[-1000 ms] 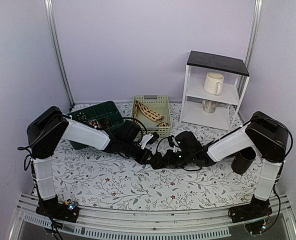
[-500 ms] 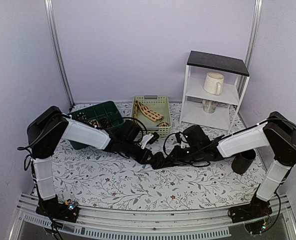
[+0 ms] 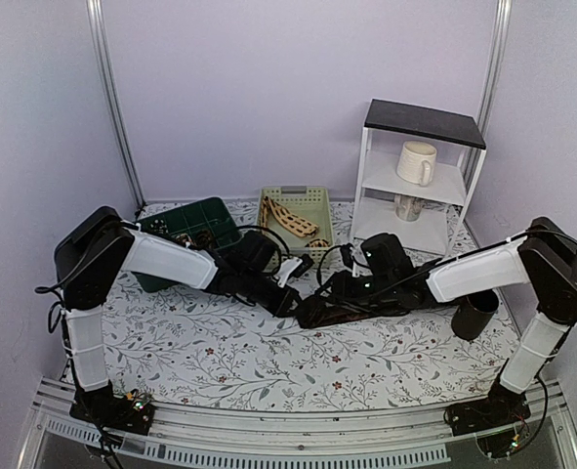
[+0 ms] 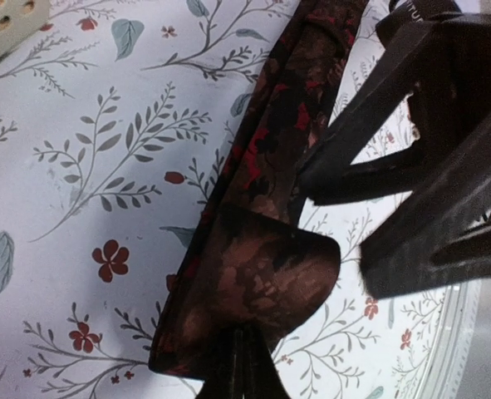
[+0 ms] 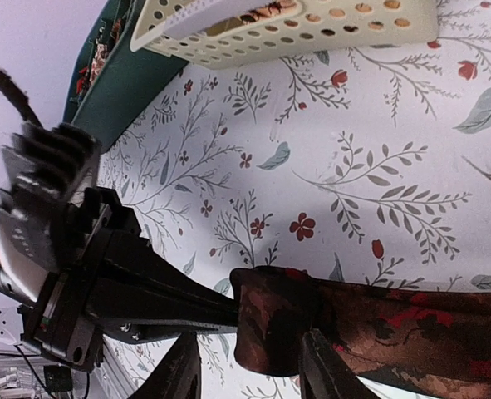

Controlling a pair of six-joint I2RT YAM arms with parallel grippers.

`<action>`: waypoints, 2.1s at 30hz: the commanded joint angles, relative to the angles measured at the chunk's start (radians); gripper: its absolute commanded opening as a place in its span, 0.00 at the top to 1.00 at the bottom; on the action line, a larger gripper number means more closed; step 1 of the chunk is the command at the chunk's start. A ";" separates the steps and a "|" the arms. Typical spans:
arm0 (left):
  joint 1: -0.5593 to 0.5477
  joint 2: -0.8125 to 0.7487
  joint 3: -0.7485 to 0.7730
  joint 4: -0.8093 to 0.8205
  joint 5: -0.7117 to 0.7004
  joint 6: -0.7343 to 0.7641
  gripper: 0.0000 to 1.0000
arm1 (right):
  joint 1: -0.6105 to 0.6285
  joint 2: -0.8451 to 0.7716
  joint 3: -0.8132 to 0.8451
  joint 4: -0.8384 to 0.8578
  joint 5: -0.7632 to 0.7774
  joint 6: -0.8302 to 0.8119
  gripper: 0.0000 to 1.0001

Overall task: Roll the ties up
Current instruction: Roll the tie at the center of the board.

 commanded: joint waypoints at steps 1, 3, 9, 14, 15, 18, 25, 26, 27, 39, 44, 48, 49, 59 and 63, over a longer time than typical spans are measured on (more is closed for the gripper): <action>-0.012 0.021 0.028 0.000 0.015 0.000 0.99 | -0.003 0.081 0.051 0.032 -0.054 -0.010 0.58; -0.012 0.020 0.027 0.000 0.016 -0.001 0.97 | -0.003 0.102 0.060 0.027 -0.061 -0.010 0.58; -0.013 0.004 0.002 0.007 0.009 -0.012 0.87 | -0.003 0.120 0.028 0.033 -0.053 0.013 0.64; -0.015 -0.052 -0.046 0.056 0.010 -0.012 0.67 | -0.002 0.109 -0.038 0.108 -0.061 0.049 0.67; -0.016 -0.070 -0.063 0.075 0.000 -0.007 0.64 | -0.002 0.108 -0.051 0.131 -0.061 0.058 0.67; -0.017 -0.102 -0.090 0.094 -0.046 0.023 0.52 | 0.000 0.109 -0.094 0.205 -0.073 0.064 0.69; -0.015 -0.121 -0.096 0.077 -0.099 0.116 0.41 | -0.001 0.129 -0.121 0.276 -0.082 0.074 0.73; -0.012 -0.120 -0.092 0.069 -0.100 0.119 0.41 | -0.001 0.131 -0.117 0.278 -0.086 0.073 0.73; -0.005 -0.118 -0.089 0.066 -0.093 0.116 0.43 | -0.003 0.132 -0.112 0.277 -0.089 0.071 0.73; 0.032 -0.108 -0.147 0.135 -0.128 -0.015 0.60 | -0.002 0.215 -0.095 0.359 -0.127 0.106 0.76; 0.050 -0.152 -0.196 0.190 -0.128 -0.044 0.60 | -0.003 0.242 -0.089 0.390 -0.152 0.128 0.76; 0.062 -0.173 -0.228 0.231 -0.125 -0.073 0.63 | -0.003 0.263 -0.108 0.446 -0.175 0.142 0.76; 0.063 -0.172 -0.223 0.231 -0.120 -0.076 0.65 | -0.002 0.261 -0.108 0.451 -0.180 0.145 0.76; 0.056 -0.150 -0.204 0.352 -0.034 -0.161 0.96 | -0.035 0.262 -0.086 0.421 -0.221 0.121 0.76; 0.052 -0.101 -0.189 0.386 0.015 -0.165 1.00 | -0.036 0.231 -0.053 0.332 -0.217 0.095 0.78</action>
